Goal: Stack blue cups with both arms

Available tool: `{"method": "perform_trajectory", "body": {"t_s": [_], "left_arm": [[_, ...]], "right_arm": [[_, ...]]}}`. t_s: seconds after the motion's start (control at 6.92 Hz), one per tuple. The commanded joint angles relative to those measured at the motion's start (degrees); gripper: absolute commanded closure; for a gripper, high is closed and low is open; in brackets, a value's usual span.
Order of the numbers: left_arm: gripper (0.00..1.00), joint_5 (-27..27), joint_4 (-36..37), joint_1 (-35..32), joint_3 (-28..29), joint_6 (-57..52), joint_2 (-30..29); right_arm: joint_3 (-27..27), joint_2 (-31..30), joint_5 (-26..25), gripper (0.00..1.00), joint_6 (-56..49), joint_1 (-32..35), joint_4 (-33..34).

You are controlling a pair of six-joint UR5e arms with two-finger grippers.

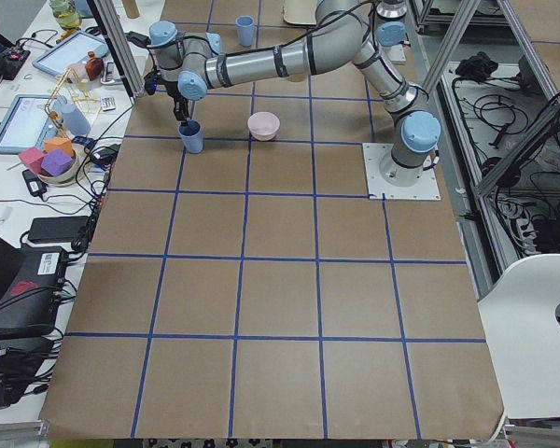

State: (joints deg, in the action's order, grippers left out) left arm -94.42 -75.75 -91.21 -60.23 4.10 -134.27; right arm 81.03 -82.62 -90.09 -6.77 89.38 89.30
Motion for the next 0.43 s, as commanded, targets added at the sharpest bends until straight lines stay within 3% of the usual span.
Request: {"method": "perform_trajectory", "body": {"t_s": [0.0,0.14,0.29], "left_arm": [[0.49,-0.1,-1.6,0.1,-0.1,0.1,-0.1],[0.59,-0.1,-1.9,0.1,-0.1,0.2,0.0],[0.96,0.0,-2.9,0.1,0.1,0.4,0.3]], "right_arm": [[0.0,0.0,0.0,0.00,0.0,0.0,0.0],[0.0,0.0,0.0,0.00,0.0,0.0,0.0],[0.0,0.0,0.0,0.00,0.0,0.0,0.0]]}}
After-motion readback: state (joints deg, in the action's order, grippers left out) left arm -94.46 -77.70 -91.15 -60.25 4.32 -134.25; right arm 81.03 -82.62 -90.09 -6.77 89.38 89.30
